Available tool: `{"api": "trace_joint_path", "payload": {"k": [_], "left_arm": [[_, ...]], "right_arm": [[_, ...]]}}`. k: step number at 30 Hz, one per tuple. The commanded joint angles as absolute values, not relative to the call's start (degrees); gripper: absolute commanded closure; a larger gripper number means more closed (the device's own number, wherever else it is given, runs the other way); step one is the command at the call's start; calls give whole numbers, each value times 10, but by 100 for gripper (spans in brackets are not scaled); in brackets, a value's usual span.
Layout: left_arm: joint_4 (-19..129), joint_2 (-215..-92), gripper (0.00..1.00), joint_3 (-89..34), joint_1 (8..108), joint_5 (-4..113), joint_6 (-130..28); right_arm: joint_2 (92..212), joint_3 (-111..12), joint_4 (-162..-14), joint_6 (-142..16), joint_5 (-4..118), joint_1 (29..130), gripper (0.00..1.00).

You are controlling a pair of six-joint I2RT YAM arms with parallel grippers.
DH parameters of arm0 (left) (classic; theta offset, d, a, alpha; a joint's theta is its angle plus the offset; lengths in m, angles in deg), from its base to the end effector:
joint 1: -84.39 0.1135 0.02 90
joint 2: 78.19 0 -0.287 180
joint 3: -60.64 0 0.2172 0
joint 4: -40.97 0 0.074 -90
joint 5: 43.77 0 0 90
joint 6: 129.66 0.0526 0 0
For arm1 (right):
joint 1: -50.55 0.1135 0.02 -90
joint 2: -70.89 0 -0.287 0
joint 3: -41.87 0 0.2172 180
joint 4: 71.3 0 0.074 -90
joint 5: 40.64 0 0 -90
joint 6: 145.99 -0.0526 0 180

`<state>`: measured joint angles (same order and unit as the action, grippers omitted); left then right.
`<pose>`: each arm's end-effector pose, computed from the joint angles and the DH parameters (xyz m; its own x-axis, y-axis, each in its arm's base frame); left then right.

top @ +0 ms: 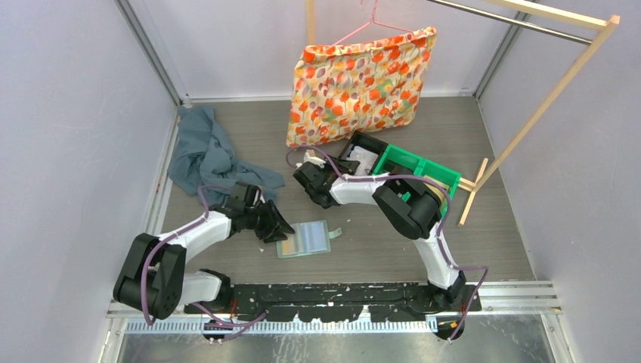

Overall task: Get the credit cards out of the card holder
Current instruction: Place the credit card in the storage box.

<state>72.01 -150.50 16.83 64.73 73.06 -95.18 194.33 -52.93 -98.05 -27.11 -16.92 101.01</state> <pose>0.1662 -0.0846 0.1790 -0.8846 -0.4651 0.0337 -0.3772 0.6712 -0.6381 0.3063 0.2954 0.1706 -0.4689 -0.8731 -0.1334 -0.2348 0.2688 -0.9341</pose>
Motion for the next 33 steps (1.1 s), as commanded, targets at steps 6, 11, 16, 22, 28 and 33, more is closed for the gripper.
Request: {"api": "trace_joint_path", "payload": {"k": [6,11,16,22,28,33], "left_arm": [[760,-1477,60,154,649,717,-952],[809,-1435,59,124,649,702,-936],[843,-1392,58,110,649,683,-929],[828,-1412,57,124,649,689,-927],[794,-1436,58,146,649,696,-936],[775,-1457,58,161,649,695,-936]], "right_arm": [[1817,-606,-1174,-413,-104,1043,42],[1747,-651,-1261,-547,9,1088,35],[1700,-627,-1313,-733,77,1115,35],[1564,-371,-1110,-935,296,1121,40],[1582,-284,-1060,-1006,389,1121,70],[1615,-274,-1043,-1003,402,1120,83]]}}
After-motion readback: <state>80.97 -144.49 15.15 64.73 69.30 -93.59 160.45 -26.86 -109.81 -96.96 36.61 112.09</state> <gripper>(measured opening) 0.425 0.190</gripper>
